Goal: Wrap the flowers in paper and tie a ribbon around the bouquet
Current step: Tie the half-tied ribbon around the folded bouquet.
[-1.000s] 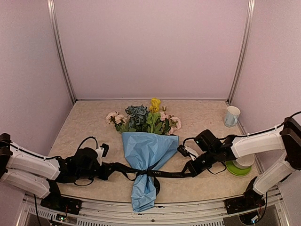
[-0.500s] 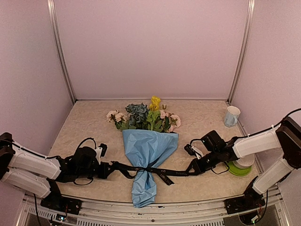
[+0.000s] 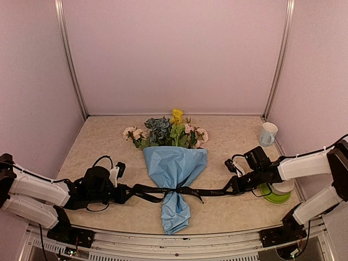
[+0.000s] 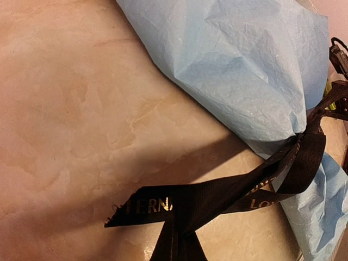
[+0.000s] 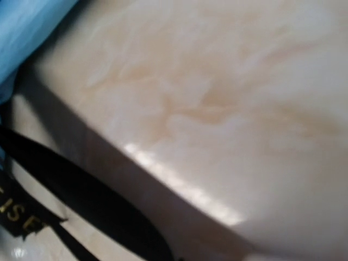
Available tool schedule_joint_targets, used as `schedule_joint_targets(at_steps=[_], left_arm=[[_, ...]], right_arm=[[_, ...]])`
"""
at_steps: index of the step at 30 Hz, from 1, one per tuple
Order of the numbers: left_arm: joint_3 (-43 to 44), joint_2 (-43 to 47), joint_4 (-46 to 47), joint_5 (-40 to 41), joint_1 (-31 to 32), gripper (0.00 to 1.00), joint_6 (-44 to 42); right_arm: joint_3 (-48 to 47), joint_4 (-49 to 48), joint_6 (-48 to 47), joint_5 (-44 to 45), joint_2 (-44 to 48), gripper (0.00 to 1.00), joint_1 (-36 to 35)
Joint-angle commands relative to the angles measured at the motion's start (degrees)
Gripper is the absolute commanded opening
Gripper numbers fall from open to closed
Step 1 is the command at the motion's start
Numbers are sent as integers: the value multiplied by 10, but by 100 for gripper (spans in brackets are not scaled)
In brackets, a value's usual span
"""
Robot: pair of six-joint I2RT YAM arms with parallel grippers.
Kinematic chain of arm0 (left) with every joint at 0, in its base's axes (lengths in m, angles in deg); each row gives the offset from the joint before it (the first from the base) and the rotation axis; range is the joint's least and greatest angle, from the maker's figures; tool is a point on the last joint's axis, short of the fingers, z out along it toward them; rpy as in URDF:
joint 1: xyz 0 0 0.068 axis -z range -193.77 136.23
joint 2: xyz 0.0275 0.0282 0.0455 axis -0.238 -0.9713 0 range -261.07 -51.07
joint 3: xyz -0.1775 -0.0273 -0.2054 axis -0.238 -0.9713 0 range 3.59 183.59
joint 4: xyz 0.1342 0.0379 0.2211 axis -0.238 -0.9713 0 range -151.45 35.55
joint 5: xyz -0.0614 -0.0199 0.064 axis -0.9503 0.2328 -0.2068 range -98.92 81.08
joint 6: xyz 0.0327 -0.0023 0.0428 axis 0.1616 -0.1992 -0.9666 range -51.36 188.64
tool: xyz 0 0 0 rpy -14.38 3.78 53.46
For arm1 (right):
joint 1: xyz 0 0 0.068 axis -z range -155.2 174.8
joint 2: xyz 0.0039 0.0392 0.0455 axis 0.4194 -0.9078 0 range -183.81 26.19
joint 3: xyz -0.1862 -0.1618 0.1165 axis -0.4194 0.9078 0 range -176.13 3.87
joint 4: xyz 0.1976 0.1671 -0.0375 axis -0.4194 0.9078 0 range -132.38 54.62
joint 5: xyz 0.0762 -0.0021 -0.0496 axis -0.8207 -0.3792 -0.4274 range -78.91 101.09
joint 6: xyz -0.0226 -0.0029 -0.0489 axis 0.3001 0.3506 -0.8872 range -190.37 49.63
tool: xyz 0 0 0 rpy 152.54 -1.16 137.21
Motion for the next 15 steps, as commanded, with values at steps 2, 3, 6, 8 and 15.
schedule_joint_targets(at_steps=[2,3,6,8,15], left_arm=[[-6,5,-50,69,-24,0,-5],[-10,4,-45,67,-27,0,-1],[-21,-9,-33,57,-32,0,15],[-28,-23,-22,50,-32,0,22],[-28,-27,-28,68,-32,0,35]], right_arm=[[9,60,-9,75,4,0,59],[9,59,-9,77,3,0,61],[11,55,-10,84,-8,0,64],[14,50,-11,82,-16,0,65],[10,55,-14,89,-14,0,73]])
